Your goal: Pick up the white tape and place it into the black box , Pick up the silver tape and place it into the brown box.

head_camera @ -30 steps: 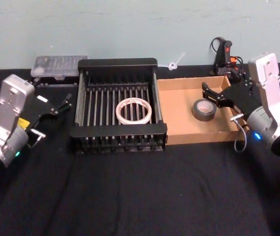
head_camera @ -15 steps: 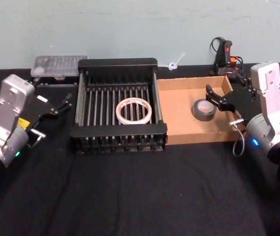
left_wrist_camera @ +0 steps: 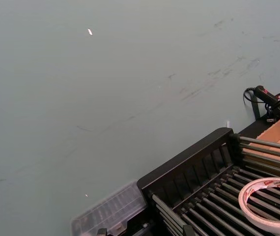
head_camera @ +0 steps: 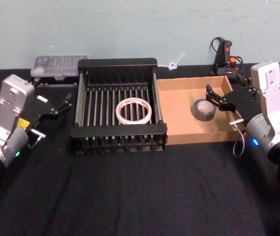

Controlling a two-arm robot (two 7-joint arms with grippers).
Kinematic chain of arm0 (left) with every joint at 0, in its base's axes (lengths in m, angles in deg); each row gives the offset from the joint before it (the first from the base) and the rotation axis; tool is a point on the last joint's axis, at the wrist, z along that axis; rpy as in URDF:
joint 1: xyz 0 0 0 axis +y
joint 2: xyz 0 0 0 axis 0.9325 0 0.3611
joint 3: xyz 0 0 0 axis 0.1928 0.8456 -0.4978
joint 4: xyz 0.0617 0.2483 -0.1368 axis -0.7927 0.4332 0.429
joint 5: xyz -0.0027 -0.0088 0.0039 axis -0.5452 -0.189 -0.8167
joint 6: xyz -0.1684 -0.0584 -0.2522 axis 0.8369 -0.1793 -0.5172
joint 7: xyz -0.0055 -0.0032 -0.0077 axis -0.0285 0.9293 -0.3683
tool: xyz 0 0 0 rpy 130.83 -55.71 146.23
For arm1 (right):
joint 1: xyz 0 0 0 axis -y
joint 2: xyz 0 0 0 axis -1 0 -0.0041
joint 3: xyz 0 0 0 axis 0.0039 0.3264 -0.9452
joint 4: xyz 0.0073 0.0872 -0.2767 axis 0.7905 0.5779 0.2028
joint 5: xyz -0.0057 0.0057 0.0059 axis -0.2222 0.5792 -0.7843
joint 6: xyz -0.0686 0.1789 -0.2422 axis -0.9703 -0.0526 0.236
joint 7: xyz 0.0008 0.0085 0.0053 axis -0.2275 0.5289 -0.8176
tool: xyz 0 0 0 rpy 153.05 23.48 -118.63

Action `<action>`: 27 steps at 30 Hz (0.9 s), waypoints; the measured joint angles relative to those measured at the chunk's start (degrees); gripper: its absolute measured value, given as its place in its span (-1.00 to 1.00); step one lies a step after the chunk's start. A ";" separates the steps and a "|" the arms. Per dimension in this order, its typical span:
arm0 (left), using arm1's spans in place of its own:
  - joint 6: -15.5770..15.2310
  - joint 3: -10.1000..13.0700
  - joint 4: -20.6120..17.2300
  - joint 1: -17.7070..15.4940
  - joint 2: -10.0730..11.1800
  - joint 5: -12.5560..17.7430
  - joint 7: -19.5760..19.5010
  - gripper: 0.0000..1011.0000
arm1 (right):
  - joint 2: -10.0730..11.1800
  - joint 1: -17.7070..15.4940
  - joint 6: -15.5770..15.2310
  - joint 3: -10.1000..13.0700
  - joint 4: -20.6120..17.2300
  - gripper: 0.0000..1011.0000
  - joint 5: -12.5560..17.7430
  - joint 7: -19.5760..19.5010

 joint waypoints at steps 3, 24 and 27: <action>0.00 0.00 0.00 0.00 0.00 0.00 0.00 0.98 | 0.01 0.02 0.04 -0.04 0.02 0.98 0.00 0.00; 0.00 0.00 0.00 0.00 0.00 0.00 0.00 0.98 | 0.07 0.02 0.17 -0.13 0.08 0.98 0.01 0.01; 0.00 0.00 0.00 0.00 0.00 0.00 0.00 0.98 | 0.06 0.02 0.17 -0.13 0.08 0.98 0.01 0.01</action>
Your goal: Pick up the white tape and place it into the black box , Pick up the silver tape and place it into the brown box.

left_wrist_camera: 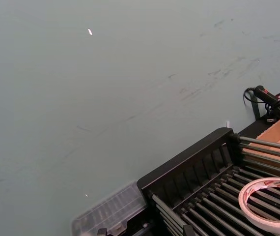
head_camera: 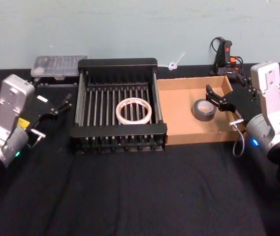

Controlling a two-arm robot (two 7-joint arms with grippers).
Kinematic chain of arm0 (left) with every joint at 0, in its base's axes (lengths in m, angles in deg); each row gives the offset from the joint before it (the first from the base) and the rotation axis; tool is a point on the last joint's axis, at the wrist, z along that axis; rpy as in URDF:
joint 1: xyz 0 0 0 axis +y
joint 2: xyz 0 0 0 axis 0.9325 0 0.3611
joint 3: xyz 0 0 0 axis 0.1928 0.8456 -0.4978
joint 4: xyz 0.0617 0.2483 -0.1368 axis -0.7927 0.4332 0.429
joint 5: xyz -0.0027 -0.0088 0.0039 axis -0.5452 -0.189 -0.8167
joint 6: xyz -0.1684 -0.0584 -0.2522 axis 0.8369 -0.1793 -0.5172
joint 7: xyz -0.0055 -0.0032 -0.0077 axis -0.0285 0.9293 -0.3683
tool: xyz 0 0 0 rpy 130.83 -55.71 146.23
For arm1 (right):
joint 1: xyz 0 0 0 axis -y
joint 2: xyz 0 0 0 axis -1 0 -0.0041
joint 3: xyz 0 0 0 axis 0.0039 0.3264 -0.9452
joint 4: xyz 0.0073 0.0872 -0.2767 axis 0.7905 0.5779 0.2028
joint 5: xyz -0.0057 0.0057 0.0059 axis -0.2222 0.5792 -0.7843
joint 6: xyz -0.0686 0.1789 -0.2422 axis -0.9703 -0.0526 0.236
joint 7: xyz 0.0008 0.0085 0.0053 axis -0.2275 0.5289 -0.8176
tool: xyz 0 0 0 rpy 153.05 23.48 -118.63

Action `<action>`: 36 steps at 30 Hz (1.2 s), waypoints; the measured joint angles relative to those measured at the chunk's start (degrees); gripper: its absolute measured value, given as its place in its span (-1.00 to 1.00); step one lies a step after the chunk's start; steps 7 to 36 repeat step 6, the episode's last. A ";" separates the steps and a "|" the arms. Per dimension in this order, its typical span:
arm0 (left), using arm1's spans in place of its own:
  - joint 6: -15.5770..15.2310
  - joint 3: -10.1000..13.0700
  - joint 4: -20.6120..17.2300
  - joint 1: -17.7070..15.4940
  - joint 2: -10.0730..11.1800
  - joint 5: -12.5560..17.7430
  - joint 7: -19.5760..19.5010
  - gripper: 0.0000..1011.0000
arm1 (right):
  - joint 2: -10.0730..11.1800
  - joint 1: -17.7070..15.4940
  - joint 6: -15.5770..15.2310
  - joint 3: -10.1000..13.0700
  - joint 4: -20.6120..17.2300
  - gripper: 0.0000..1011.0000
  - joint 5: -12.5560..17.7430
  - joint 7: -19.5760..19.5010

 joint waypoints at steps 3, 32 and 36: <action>0.00 0.00 0.00 0.00 0.00 0.00 0.00 0.98 | 0.00 0.00 0.00 0.00 0.00 0.98 0.00 0.00; 0.00 0.00 0.00 0.00 0.00 0.00 0.00 0.98 | 0.00 0.00 0.00 0.00 0.00 0.98 0.00 0.00; 0.00 0.00 0.00 0.00 0.00 0.00 0.00 0.98 | 0.00 0.00 0.00 0.00 0.00 0.98 0.00 0.00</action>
